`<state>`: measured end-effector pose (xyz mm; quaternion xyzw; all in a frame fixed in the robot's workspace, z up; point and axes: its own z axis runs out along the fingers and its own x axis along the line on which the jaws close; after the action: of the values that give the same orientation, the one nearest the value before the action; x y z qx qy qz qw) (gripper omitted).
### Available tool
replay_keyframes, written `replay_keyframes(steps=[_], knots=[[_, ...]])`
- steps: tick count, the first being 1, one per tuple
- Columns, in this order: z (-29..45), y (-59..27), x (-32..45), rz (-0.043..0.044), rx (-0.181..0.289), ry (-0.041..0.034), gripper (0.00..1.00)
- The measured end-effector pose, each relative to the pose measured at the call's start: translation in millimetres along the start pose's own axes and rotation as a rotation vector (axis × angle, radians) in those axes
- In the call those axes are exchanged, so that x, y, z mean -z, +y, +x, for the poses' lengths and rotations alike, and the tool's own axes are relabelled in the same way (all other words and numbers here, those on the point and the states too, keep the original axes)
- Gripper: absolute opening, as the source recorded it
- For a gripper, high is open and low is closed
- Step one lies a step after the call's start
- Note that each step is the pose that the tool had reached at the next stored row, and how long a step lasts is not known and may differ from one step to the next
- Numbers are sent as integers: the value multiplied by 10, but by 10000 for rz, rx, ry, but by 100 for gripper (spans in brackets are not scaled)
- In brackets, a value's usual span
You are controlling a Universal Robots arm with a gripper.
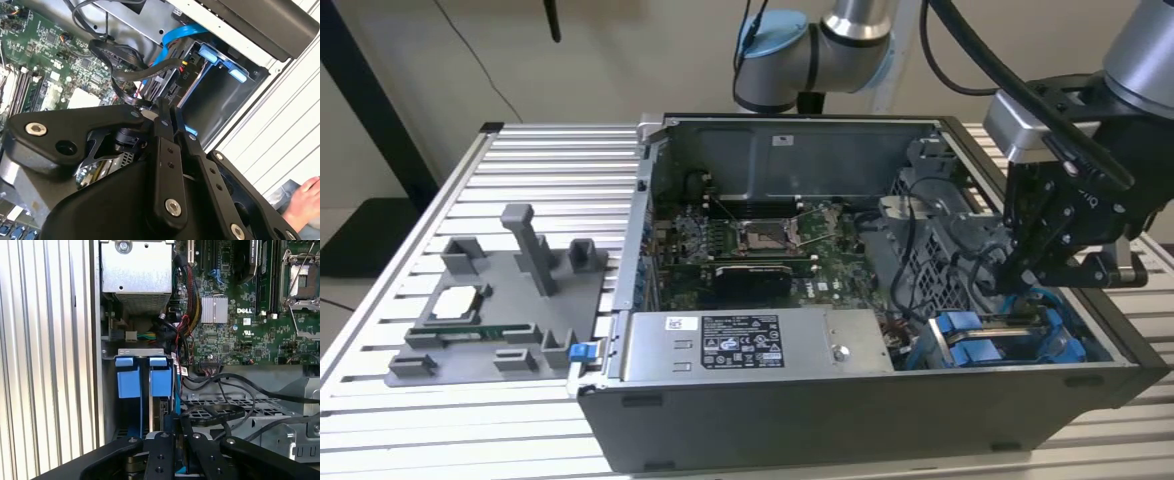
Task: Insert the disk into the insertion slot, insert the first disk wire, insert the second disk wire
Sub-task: 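Insert the second disk wire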
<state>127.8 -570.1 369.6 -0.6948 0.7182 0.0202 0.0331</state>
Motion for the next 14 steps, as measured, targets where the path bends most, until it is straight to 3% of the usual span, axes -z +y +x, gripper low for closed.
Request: replay_keyframes(steps=[14], knots=[[75,-15,-119,2,0,0,0]])
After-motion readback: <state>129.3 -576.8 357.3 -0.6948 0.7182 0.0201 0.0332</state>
